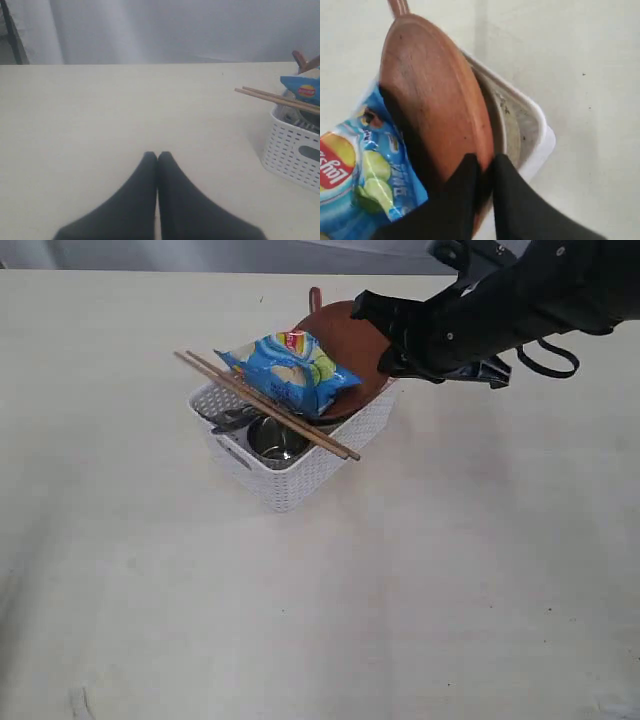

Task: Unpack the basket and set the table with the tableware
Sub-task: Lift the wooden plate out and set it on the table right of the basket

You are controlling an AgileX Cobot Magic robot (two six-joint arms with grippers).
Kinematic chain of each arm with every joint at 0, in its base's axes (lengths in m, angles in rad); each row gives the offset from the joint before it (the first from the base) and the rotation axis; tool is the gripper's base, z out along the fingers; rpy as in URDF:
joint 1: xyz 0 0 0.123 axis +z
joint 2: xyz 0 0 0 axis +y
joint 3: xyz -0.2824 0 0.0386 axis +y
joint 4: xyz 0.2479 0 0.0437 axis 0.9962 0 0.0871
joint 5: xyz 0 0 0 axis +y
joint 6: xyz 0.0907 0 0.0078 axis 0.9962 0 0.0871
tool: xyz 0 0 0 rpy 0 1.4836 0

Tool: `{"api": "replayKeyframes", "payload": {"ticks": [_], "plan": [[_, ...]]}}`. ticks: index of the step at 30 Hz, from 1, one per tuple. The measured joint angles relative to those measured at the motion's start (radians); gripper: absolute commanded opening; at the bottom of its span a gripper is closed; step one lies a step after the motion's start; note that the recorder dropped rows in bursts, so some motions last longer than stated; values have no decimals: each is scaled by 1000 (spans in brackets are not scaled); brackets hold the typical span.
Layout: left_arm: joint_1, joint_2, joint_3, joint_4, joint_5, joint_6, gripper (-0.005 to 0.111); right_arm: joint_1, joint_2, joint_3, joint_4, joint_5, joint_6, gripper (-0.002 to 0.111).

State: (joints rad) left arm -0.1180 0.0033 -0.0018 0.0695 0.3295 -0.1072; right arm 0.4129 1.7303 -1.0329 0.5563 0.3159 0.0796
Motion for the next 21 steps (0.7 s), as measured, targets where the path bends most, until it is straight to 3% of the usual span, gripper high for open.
{"api": "replayKeyframes", "payload": {"ticks": [10, 21], "plan": [[0, 0, 0, 0, 0, 0, 0, -2, -131, 0, -78, -86, -6, -1], [0, 0, 0, 0, 0, 0, 0, -99, -238, 2, -231, -67, -2, -1]]}}
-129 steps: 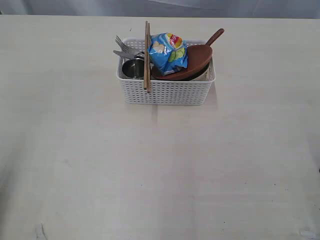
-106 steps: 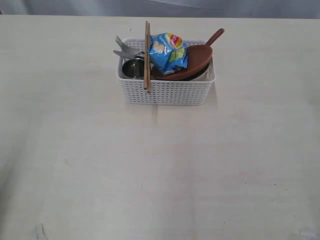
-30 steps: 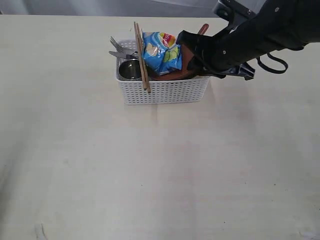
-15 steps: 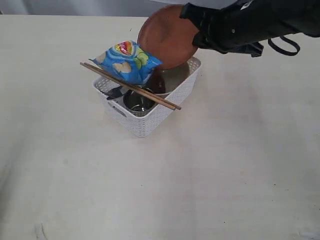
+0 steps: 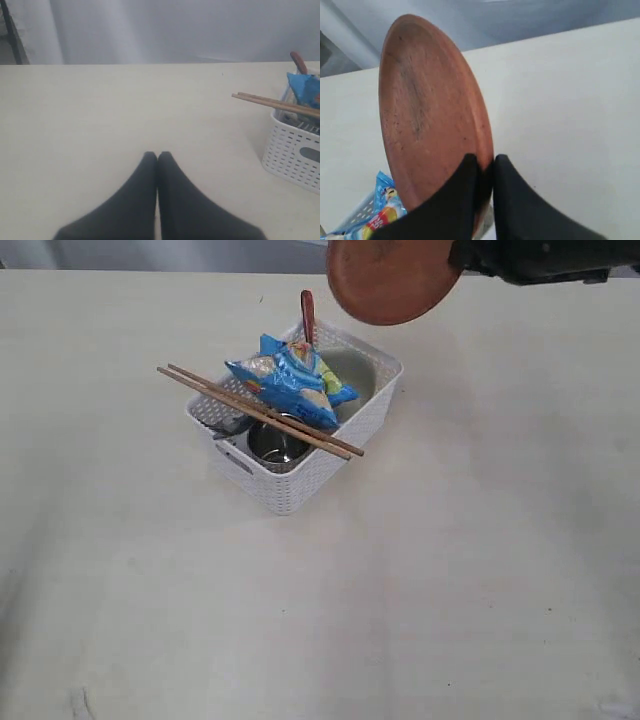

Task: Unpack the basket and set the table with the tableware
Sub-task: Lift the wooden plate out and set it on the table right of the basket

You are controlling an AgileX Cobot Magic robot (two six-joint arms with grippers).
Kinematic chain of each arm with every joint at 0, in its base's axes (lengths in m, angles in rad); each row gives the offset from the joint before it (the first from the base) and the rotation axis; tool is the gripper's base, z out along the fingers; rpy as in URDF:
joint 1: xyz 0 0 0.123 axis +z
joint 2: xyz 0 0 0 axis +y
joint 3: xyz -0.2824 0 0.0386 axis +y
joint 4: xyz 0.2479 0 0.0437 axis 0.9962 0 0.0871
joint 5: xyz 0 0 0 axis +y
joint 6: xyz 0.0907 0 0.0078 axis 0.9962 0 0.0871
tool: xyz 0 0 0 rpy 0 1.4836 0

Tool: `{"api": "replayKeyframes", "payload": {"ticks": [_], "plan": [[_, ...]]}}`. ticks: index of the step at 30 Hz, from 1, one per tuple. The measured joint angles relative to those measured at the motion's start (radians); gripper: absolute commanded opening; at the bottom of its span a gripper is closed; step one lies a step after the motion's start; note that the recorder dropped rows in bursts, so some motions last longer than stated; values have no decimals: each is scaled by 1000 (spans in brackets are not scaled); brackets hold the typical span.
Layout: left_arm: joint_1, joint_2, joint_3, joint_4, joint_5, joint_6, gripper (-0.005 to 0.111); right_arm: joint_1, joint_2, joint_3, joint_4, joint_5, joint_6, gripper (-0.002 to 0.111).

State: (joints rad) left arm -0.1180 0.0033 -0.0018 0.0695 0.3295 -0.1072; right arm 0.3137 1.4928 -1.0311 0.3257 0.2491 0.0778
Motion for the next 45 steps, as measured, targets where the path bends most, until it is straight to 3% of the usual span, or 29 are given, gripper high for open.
{"api": "replayKeyframes", "payload": {"ticks": [10, 16, 21, 29, 36, 38, 43, 45], "plan": [[0, 0, 0, 0, 0, 0, 0, -305, -65, 2, -60, 243, 12, -1], [0, 0, 0, 0, 0, 0, 0, -450, 25, 39, -62, 279, -12, -1], [0, 0, 0, 0, 0, 0, 0, -481, 169, 46, 56, 280, -141, -1], [0, 0, 0, 0, 0, 0, 0, -481, 355, 46, 465, 227, -480, -1], [0, 0, 0, 0, 0, 0, 0, -481, 418, 39, 525, 169, -554, 1], [0, 0, 0, 0, 0, 0, 0, -481, 422, 30, 527, 169, -569, 11], [0, 0, 0, 0, 0, 0, 0, -481, 427, 14, 522, 184, -584, 52], [0, 0, 0, 0, 0, 0, 0, -481, 430, 14, 516, 191, -586, 55]]}}
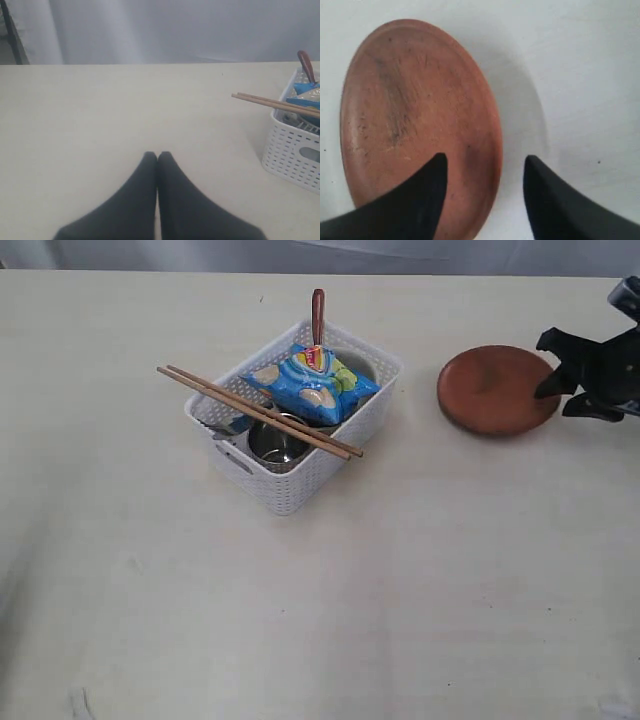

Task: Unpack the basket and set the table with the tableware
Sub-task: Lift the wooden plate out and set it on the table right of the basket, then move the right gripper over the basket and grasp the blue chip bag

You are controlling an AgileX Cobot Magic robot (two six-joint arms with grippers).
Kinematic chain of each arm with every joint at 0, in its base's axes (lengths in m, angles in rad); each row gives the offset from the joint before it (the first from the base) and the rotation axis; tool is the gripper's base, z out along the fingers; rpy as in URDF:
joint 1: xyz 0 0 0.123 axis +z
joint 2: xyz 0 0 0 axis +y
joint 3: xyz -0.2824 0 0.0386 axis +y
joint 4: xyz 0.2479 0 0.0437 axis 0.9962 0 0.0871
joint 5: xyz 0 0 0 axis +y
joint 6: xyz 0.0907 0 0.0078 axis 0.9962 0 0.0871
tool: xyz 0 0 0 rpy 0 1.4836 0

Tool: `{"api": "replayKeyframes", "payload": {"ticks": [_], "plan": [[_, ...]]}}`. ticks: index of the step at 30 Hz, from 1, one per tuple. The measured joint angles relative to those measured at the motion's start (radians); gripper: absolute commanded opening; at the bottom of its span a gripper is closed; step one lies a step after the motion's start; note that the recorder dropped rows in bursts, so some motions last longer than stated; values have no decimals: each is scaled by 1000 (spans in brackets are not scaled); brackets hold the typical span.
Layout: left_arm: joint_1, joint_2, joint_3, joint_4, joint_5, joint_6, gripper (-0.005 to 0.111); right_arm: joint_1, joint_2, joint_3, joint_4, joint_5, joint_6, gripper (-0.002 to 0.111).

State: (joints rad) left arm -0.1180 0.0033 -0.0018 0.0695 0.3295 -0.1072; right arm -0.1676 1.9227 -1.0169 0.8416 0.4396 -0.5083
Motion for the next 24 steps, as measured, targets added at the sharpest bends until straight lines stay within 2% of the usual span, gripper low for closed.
{"api": "replayKeyframes", "payload": {"ticks": [10, 13, 17, 24], "plan": [[0, 0, 0, 0, 0, 0, 0, 9, -73, 0, -10, 23, -22, 52], [0, 0, 0, 0, 0, 0, 0, 48, -149, -8, -10, 24, -45, 57], [0, 0, 0, 0, 0, 0, 0, 162, -242, -53, -15, 102, -90, 68], [0, 0, 0, 0, 0, 0, 0, 431, -272, -160, -81, 194, 25, 68]]}}
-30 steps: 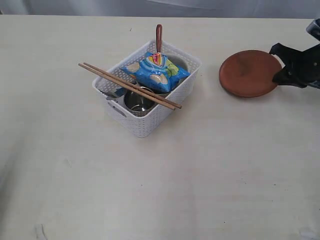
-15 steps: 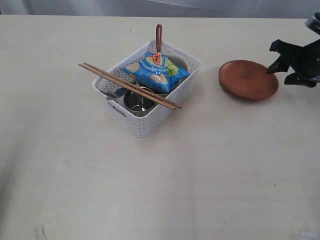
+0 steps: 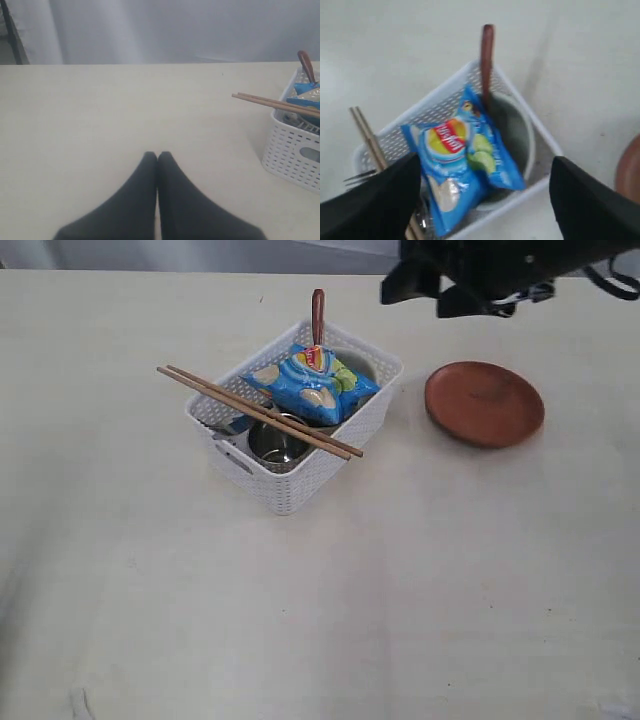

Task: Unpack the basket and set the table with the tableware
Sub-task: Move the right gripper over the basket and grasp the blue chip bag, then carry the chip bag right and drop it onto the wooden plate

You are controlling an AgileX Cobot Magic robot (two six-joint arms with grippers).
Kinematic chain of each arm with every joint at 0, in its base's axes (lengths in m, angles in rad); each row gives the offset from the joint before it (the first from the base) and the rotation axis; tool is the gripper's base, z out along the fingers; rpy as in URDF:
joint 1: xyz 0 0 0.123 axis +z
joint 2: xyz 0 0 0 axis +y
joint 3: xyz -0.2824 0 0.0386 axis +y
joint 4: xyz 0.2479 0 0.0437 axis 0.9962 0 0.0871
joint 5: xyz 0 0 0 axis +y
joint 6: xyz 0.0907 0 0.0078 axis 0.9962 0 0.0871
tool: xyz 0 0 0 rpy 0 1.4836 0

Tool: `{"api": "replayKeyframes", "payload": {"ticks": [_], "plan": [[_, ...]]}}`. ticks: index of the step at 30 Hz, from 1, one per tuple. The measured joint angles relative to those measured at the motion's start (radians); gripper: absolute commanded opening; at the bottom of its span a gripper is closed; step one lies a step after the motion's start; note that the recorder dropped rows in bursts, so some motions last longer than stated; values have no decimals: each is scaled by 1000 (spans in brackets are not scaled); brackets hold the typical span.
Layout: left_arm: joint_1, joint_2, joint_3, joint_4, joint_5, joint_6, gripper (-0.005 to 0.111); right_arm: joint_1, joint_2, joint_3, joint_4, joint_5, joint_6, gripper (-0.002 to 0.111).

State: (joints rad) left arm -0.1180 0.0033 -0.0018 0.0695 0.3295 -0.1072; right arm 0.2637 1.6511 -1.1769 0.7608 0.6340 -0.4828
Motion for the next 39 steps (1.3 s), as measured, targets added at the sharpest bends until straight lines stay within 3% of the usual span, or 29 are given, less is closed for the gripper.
{"api": "replayKeyframes", "payload": {"ticks": [5, 10, 20, 23, 30, 39], "plan": [[0, 0, 0, 0, 0, 0, 0, 164, 56, -58, -165, -49, 150, 68], [0, 0, 0, 0, 0, 0, 0, 257, 142, -106, -281, -77, 257, 68], [0, 0, 0, 0, 0, 0, 0, 300, 285, -164, -370, -120, 355, 67], [0, 0, 0, 0, 0, 0, 0, 300, 304, -168, -386, -122, 353, 54], [0, 0, 0, 0, 0, 0, 0, 300, 318, -169, -390, -130, 323, 1], [0, 0, 0, 0, 0, 0, 0, 300, 310, -169, -400, -134, 279, -1]]}}
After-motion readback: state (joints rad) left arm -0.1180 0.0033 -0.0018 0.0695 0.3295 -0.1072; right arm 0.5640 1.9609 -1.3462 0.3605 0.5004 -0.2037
